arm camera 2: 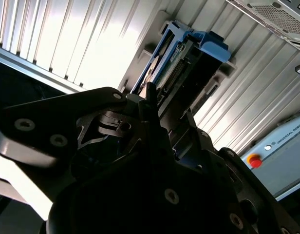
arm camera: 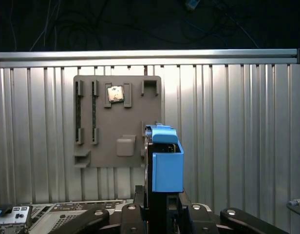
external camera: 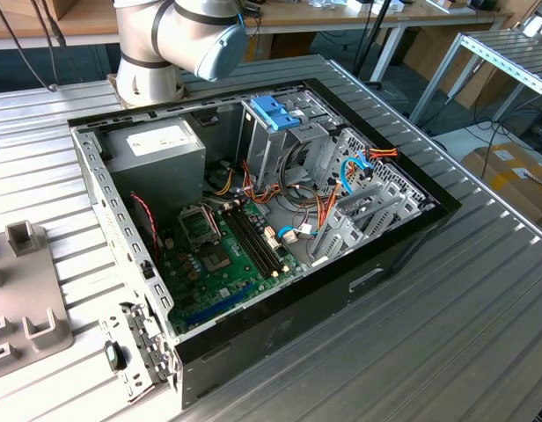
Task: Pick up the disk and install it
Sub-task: 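Pick up the disk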
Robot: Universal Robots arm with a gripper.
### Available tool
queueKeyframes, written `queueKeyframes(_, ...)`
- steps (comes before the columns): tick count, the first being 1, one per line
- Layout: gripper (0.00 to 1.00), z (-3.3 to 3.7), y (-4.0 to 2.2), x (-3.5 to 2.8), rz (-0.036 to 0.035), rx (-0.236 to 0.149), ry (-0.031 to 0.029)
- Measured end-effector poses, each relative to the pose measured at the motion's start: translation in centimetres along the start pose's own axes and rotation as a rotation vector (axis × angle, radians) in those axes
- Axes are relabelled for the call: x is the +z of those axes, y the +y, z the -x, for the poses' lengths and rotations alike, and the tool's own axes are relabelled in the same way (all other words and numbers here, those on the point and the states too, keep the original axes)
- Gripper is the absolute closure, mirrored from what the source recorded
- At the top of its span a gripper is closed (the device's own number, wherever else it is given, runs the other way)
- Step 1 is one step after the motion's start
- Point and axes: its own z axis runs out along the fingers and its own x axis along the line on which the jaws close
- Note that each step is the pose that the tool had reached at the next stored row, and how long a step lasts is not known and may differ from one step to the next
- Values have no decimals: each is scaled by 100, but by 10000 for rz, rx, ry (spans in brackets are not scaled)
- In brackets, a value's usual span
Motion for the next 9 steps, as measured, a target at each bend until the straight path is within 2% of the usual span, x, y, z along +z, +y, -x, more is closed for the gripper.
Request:
queueKeyframes(3,65,1,-27,1,-1,0,-1)
queueKeyframes(5,65,2,-67,1,-1,0,-1)
queueKeyframes(7,65,4,-143,1,0,0,0)
queueKeyframes(9,65,5,-193,2,-1,0,0)
